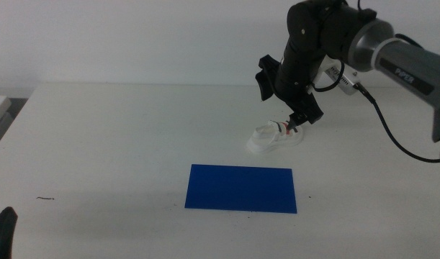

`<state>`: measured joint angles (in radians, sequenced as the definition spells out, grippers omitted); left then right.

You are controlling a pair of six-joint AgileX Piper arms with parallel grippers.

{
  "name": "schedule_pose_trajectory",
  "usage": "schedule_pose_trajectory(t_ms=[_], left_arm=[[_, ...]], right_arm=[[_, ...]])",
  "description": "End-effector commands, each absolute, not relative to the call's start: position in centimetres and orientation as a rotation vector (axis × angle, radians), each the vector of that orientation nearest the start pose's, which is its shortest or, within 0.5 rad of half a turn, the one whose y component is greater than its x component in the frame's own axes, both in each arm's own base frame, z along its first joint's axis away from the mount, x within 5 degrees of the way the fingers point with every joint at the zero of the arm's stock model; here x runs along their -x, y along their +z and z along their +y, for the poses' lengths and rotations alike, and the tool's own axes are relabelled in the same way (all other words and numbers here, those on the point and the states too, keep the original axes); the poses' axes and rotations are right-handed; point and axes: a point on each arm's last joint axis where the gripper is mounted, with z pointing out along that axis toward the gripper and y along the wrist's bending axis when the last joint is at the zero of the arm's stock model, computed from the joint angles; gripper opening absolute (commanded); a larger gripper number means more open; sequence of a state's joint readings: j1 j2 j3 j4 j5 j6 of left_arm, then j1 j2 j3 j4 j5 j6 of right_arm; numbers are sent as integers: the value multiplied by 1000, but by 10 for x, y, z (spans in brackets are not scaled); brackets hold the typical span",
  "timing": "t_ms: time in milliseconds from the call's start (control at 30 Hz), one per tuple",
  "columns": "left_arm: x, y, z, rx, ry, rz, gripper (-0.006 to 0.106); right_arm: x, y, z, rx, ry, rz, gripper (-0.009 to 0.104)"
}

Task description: Use one arm to grab the shoe from the table and place it on the mat.

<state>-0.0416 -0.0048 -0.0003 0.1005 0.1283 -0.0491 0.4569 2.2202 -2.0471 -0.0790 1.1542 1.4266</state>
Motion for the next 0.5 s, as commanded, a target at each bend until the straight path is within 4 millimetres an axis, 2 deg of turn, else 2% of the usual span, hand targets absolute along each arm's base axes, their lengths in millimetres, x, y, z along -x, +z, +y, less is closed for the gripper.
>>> schedule_pose_trajectory(t_ms=[0, 467], left_arm=[[-56, 203, -2, -66, 7, 1597, 94], [-56, 203, -2, -66, 7, 1597, 94]], right_arm=[[-442, 240, 201, -1340, 302, 2518, 93], [-462, 190, 204, -1395, 337, 2520, 93]])
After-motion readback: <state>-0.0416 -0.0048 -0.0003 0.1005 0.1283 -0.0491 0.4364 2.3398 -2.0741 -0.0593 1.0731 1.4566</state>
